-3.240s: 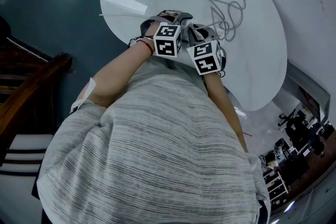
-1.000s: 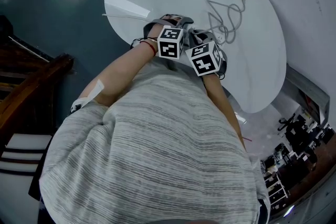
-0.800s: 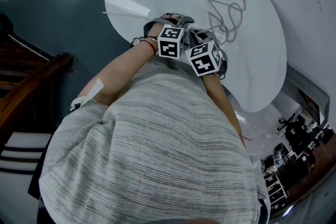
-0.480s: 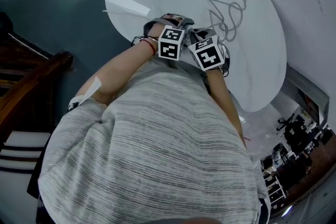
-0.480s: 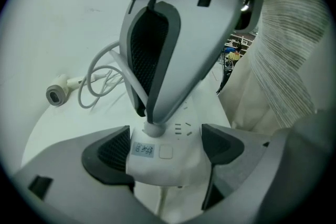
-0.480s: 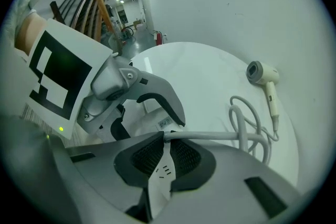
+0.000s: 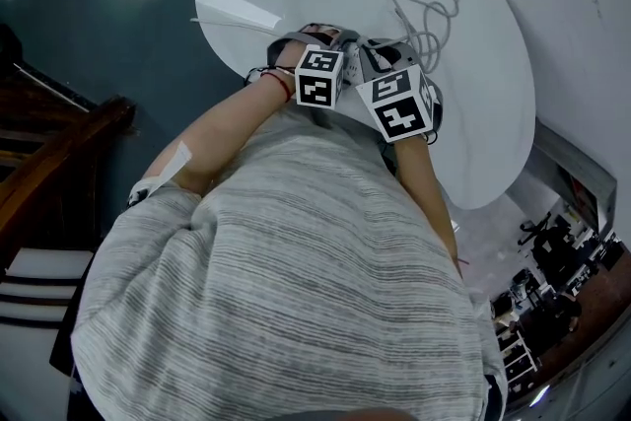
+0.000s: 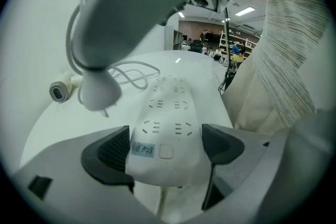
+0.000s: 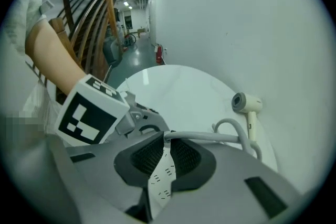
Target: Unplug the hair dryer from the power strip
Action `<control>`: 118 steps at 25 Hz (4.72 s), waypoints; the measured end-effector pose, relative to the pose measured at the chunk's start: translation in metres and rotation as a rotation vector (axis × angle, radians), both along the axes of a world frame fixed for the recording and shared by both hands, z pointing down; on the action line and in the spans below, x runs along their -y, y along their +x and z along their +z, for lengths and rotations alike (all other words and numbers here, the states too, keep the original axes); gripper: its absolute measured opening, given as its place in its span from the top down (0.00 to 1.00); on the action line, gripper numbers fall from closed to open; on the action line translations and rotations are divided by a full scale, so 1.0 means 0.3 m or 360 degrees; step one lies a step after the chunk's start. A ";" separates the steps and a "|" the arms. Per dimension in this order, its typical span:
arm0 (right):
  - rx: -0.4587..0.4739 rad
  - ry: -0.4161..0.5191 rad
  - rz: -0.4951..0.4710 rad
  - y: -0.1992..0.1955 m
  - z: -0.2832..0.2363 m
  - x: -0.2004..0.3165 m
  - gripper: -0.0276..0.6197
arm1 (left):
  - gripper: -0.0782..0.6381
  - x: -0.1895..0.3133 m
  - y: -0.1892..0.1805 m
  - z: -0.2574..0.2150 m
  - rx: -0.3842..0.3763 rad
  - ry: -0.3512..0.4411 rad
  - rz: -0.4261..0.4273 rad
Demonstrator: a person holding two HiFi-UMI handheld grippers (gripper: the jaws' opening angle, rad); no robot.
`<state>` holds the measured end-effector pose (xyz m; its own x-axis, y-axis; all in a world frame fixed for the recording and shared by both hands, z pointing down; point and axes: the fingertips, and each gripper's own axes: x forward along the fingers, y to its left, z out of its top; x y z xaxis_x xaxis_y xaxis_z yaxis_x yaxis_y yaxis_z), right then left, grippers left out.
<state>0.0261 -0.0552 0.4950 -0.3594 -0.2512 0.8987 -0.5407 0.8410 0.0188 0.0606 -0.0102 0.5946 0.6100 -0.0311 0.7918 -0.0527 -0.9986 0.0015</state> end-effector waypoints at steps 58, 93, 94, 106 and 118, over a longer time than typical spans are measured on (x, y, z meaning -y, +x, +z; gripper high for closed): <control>0.0515 0.0127 0.0483 0.156 0.160 -0.066 0.87 | 0.88 0.154 -0.239 -0.535 -0.1046 -0.0255 -0.0986; 0.1104 0.0623 0.0501 0.099 -0.394 -0.172 0.91 | 0.88 0.033 -0.208 -0.759 -0.1381 -0.0305 -0.0818; 0.1109 0.0637 0.0494 0.099 -0.401 -0.174 0.91 | 0.88 0.029 -0.210 -0.761 -0.1387 -0.0309 -0.0813; 0.1128 0.0616 0.0485 0.097 -0.397 -0.167 0.92 | 0.88 0.027 -0.207 -0.750 -0.1426 -0.0360 -0.0784; 0.1087 0.0588 0.0542 0.108 -0.357 -0.135 0.92 | 0.88 0.040 -0.207 -0.739 -0.1420 -0.0373 -0.0791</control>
